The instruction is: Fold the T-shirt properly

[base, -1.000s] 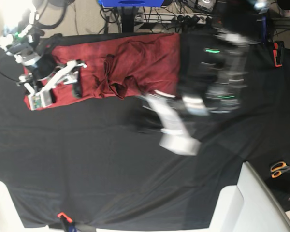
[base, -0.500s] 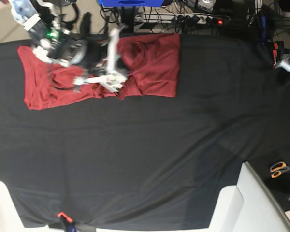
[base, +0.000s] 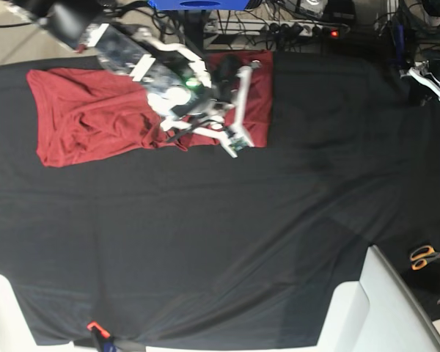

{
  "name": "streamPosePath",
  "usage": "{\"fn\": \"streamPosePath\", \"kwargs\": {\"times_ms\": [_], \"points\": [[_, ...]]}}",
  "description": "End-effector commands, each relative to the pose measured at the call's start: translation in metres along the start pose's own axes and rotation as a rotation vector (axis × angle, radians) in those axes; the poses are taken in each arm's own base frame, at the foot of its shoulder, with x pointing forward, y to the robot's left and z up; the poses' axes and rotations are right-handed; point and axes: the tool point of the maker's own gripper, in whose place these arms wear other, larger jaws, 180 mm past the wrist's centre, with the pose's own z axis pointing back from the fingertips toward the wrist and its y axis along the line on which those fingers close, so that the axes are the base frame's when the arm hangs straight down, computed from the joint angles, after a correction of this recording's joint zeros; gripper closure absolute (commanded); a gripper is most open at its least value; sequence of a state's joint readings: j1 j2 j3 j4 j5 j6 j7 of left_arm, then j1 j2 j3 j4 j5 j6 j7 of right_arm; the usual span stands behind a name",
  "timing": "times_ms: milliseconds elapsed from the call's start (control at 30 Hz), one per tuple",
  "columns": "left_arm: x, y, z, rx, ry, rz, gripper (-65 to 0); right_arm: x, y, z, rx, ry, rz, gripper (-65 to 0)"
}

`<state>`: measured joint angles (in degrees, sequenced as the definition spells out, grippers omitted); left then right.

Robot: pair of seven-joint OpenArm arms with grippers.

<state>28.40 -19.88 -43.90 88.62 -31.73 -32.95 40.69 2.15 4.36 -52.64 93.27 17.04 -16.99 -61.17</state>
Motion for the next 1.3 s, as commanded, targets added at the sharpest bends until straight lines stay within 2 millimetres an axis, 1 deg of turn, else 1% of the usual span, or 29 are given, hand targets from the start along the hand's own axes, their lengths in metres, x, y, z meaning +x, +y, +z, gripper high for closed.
{"fn": "streamPosePath", "kwargs": {"times_ms": [0,67,167,300,400,500,567,667,767,800,967,1033,1100,1267], "points": [[0.01,0.005,0.002,0.008,-0.03,-0.006,0.0,0.004,0.004,-0.001,0.002,-0.011,-0.018,-0.5],[0.009,0.008,0.0,0.01,-0.025,0.006,0.0,-0.003,0.005,-0.009,-0.01,0.022,-0.063,-0.5],[0.002,0.011,-0.003,0.013,-0.01,0.025,0.0,-0.008,-0.004,-0.016,-0.064,0.03,-0.159,-0.5],[-0.005,0.014,-0.004,0.016,0.006,0.04,0.0,-0.01,-0.019,-0.015,-0.126,0.021,-0.271,-0.5],[-0.005,0.014,-0.004,0.016,0.007,0.041,0.0,-0.019,-0.021,-0.015,-0.143,0.035,-0.309,-0.5],[-0.005,0.015,-0.004,0.017,0.007,0.04,0.0,-0.029,-0.018,-0.016,-0.139,0.05,-0.321,-0.5],[-0.005,0.015,-0.004,0.017,0.007,0.04,0.0,-0.036,-0.015,-0.015,-0.144,0.058,-0.35,-0.5],[-0.005,0.015,-0.004,0.017,0.005,0.04,0.0,-0.038,-0.015,-0.008,-0.151,0.047,-0.396,-0.5],[-0.005,0.014,-0.004,0.015,0.006,0.039,0.0,-0.033,-0.017,0.002,-0.138,0.013,-0.392,-0.5],[-0.005,0.014,-0.004,0.015,0.006,0.039,0.0,-0.035,-0.018,0.004,-0.137,0.012,-0.392,-0.6],[-0.005,0.014,-0.004,0.015,0.006,0.039,0.0,-0.043,-0.039,0.011,-0.159,0.028,-0.497,-0.6],[-0.005,0.014,-0.004,0.015,0.006,0.039,0.0,-0.047,-0.053,0.015,-0.184,0.02,-0.51,-0.6],[-0.005,0.014,-0.004,0.015,0.006,0.039,0.0,-0.048,-0.058,0.017,-0.192,0.014,-0.509,-0.6],[-0.004,0.014,-0.005,0.014,0.005,0.039,0.0,-0.06,-0.072,0.019,-0.228,0.028,-0.496,-0.6]]}}
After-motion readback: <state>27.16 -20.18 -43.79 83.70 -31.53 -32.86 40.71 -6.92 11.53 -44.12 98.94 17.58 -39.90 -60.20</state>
